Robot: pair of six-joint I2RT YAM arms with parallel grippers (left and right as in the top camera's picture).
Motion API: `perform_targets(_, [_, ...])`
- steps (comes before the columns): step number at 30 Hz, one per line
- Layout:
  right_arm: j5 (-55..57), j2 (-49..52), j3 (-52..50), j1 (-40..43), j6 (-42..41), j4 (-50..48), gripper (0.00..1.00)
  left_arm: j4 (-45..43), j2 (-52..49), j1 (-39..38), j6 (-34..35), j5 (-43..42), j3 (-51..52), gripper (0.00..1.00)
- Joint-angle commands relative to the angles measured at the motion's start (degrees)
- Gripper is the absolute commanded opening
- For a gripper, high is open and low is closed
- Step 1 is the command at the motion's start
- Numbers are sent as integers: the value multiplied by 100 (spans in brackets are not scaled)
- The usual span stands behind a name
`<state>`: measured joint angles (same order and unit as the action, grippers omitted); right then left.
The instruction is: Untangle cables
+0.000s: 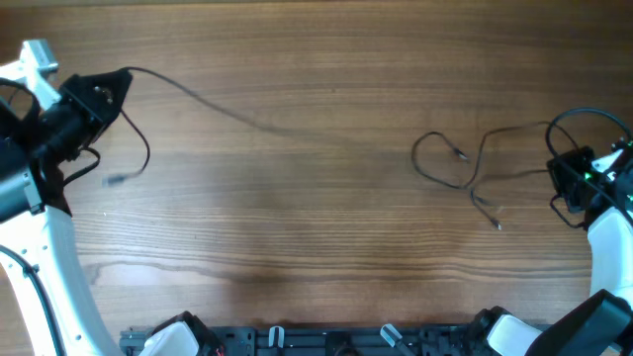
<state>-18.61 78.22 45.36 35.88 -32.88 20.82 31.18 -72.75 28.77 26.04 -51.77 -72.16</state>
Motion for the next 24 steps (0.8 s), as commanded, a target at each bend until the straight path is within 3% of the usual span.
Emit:
perform_targets(1, [243, 31, 37, -15, 140, 61, 4, -4, 74, 22, 7, 306, -17, 4])
perform_targets(5, [901, 31, 37, -22, -59, 400, 4, 13, 74, 9, 63, 750, -17, 4])
perform_targets(6, [713, 31, 37, -37, -68, 452, 4, 42, 74, -46, 155, 750, -17, 4])
perform_targets(8, [76, 33, 37, -74, -22, 503, 16, 48, 74, -293, 164, 660, -17, 4])
perform_targets(10, [-638, 33, 37, -262, 192, 496, 17, 0, 72, -831, 66, 645, -17, 4])
perform_targets(13, [-1460, 22, 61, -675, 1268, 382, 35, -201, -42, -1731, -376, 695, -17, 4])
perform_targets(15, [-1661, 0, 356, -809, 1534, 621, 51, -175, -212, -2299, -372, 1064, -17, 4])
perform_targets(17, [-1611, -11, 879, -833, 1478, 1093, 80, -136, -448, -2800, -372, 1314, -17, 4])
perform_targets(18, [-1543, -11, 1108, -833, 1473, 1349, 99, -138, -608, -3053, -374, 1311, -17, 4])
perform_targets(24, [-492, -9, 1399, -833, 1113, 2789, 100, -120, -1622, -4308, -286, 1309, -17, 4])
